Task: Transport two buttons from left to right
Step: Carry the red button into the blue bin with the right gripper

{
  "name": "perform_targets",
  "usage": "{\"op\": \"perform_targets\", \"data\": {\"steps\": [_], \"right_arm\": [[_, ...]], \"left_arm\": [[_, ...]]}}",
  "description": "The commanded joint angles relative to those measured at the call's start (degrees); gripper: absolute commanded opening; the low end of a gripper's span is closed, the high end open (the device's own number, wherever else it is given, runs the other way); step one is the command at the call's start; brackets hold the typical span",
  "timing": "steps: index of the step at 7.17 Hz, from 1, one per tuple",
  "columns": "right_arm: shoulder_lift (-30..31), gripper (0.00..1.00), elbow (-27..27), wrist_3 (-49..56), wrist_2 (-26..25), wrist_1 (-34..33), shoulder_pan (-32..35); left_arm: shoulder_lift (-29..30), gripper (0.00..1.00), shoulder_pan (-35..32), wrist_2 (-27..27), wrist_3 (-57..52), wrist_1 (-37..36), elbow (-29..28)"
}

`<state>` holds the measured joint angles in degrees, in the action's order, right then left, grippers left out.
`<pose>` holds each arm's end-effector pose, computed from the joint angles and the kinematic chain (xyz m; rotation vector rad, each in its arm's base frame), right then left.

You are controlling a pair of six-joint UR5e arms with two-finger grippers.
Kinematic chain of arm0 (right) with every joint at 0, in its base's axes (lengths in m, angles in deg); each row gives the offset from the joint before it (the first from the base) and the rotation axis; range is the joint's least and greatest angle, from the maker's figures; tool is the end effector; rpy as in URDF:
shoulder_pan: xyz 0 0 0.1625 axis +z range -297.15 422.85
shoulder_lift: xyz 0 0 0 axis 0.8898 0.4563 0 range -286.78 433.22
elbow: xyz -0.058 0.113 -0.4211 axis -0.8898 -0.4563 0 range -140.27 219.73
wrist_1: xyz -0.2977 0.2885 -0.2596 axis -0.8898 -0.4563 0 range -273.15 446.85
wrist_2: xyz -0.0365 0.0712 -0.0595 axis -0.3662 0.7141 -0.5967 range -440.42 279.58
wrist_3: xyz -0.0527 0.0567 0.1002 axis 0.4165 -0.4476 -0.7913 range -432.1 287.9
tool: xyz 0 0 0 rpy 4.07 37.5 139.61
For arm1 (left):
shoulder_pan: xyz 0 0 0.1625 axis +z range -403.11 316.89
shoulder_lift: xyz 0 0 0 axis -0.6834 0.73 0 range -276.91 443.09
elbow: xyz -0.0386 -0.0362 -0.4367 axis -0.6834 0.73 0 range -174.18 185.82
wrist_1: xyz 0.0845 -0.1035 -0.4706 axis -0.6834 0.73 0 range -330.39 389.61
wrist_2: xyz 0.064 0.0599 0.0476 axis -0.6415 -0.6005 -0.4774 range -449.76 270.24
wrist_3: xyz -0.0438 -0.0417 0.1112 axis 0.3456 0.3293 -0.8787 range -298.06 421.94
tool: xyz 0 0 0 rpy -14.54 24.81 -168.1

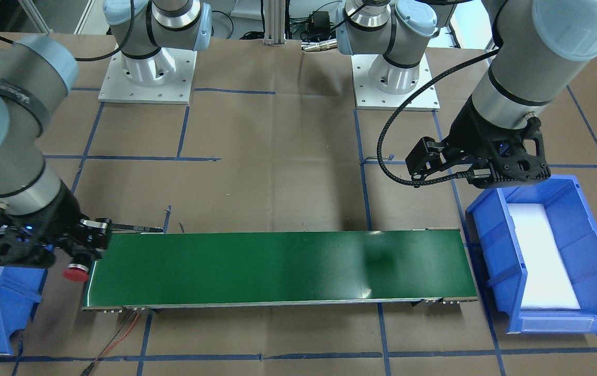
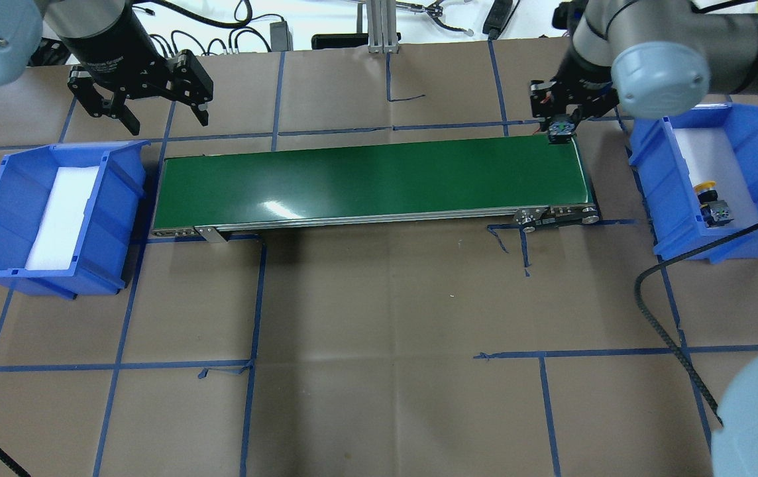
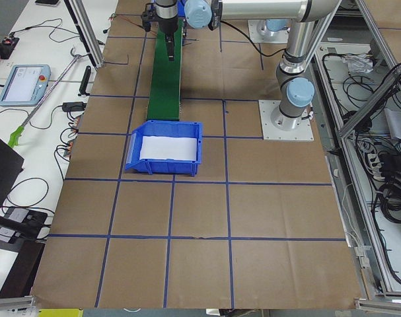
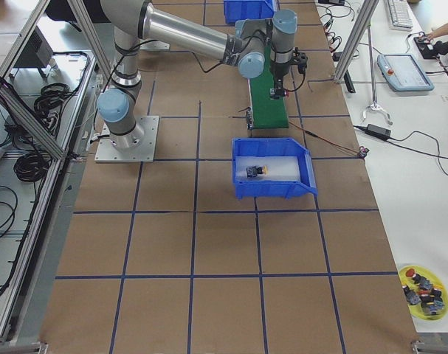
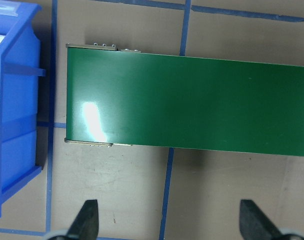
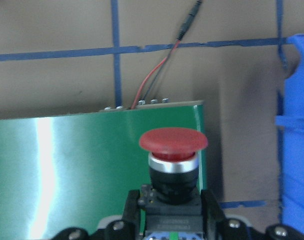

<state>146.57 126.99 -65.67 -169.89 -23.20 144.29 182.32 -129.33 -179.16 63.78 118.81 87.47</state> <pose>0.0295 -0.7078 0.3557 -0.0575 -3.1318 0.1686 -0.0922 -0.6482 0.4626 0.1534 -3.1272 -0.0021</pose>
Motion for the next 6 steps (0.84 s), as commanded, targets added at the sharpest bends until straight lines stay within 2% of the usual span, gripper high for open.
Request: {"op": "perform_targets", "data": {"steps": [1,2,3,6], "right_arm": [[3.8,0.06,-1.9,18.7,-0.3,3.8,-13.1],[3.4,0.06,-1.5,28.8,0.4,2.8,-18.0],[2.7,0.06,-1.3,32.3,0.7,0.8,-20.5],[-6.5,0.06,1.2,32.7,0.6,-9.2,-20.7]], "left_arm": [[0.0,1.0,0.0,0.0,0.2,0.0,0.0],[-0.1,1.0,0.0,-0.1,0.3,0.0,0.1],[0.0,1.0,0.0,0.0,0.3,-0.1,0.0],[-0.1,0.99,-0.4,-0.1,0.3,0.0,0.0]]}}
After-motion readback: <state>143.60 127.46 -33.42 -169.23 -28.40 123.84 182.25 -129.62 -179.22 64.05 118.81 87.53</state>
